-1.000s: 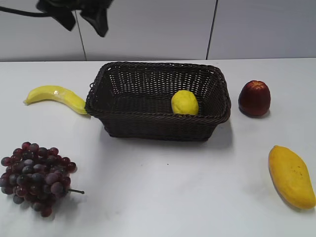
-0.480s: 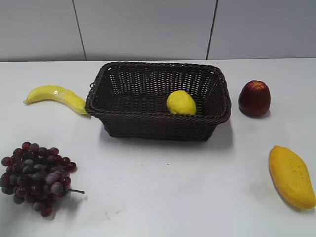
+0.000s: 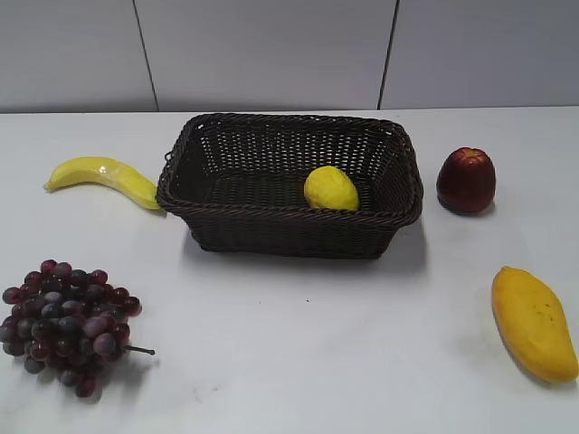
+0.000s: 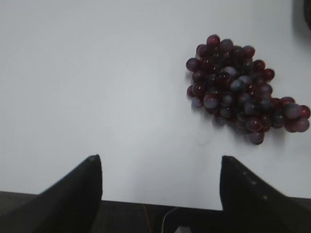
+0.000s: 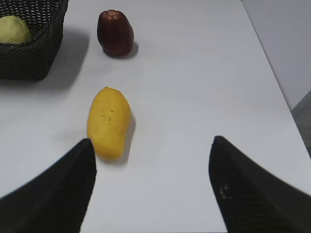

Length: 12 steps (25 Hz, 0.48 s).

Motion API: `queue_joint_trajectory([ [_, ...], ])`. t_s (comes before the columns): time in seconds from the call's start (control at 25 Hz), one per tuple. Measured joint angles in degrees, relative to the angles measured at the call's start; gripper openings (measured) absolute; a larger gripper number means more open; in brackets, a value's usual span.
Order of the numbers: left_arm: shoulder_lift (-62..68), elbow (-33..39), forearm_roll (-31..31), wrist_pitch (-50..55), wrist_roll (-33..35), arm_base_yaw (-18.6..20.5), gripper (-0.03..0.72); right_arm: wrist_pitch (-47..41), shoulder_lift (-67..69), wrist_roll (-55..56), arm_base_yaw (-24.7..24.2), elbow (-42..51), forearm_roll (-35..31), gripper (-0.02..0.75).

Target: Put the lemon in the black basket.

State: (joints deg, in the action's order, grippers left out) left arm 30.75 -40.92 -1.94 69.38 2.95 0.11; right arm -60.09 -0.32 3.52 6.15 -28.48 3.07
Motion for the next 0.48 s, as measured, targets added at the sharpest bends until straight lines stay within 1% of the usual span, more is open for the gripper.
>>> queue_joint_trajectory([
  [0.2,-18.05,2.43,-0.13,-0.24,0.00,0.00,0.544,0.00,0.00,0.00,0.00,0.00,0.00,0.590],
  [0.28,-22.90,2.56,-0.07,-0.67,0.00,0.00,0.543,0.00,0.00,0.00,0.00,0.00,0.00,0.590],
  [0.36,-26.63,2.63,0.34,-2.02,0.00,0.00,0.543,0.00,0.00,0.00,0.00,0.00,0.00,0.590],
  [0.48,-28.89,4.09,0.71,-5.25,0.00,0.00,0.543,0.00,0.00,0.00,0.00,0.00,0.00,0.590],
])
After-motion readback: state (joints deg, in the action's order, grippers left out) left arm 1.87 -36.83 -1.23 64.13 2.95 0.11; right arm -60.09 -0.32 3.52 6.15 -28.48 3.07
